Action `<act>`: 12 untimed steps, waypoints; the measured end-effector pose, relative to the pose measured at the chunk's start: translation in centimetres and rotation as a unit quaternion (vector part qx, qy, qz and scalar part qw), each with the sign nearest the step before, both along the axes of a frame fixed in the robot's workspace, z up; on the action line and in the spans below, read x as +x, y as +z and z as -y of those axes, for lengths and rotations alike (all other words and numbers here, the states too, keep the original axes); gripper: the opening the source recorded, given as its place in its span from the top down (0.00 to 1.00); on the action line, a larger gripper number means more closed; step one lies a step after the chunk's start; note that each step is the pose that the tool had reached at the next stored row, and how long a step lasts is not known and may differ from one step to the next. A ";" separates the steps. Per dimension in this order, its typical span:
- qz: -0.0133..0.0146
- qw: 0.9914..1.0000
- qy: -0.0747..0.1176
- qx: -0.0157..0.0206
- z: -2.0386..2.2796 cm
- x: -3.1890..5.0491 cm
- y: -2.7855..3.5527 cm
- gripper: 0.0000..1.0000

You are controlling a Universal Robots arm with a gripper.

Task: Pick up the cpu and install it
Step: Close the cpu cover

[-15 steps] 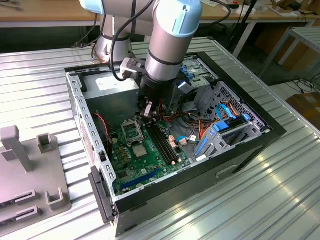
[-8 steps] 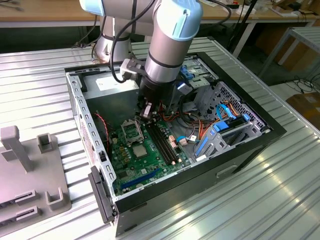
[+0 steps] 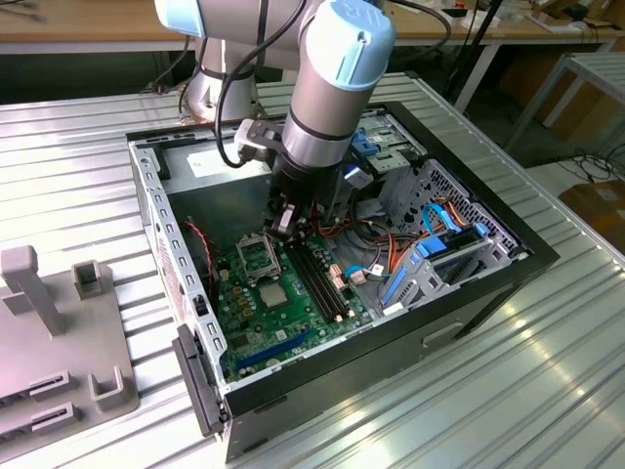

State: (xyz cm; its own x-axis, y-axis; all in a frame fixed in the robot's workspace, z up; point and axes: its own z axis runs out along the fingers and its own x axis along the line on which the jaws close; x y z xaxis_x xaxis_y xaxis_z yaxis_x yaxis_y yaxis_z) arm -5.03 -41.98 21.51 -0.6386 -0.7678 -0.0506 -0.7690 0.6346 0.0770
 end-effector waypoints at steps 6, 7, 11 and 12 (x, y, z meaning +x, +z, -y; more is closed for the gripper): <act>0.000 1.000 0.000 0.005 -0.01 -0.24 -0.34 0.85; 0.000 1.000 0.000 0.005 -0.01 -0.37 -0.34 0.85; 0.000 1.000 0.000 0.005 -0.01 -0.45 -0.35 0.85; 0.000 1.000 0.000 0.005 0.00 -0.46 -0.35 0.85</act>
State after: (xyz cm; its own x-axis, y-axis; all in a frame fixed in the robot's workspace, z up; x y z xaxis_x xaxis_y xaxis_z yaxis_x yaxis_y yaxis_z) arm -5.49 -41.98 21.16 -0.6386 -0.7673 -0.0585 -0.7691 0.6337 0.0835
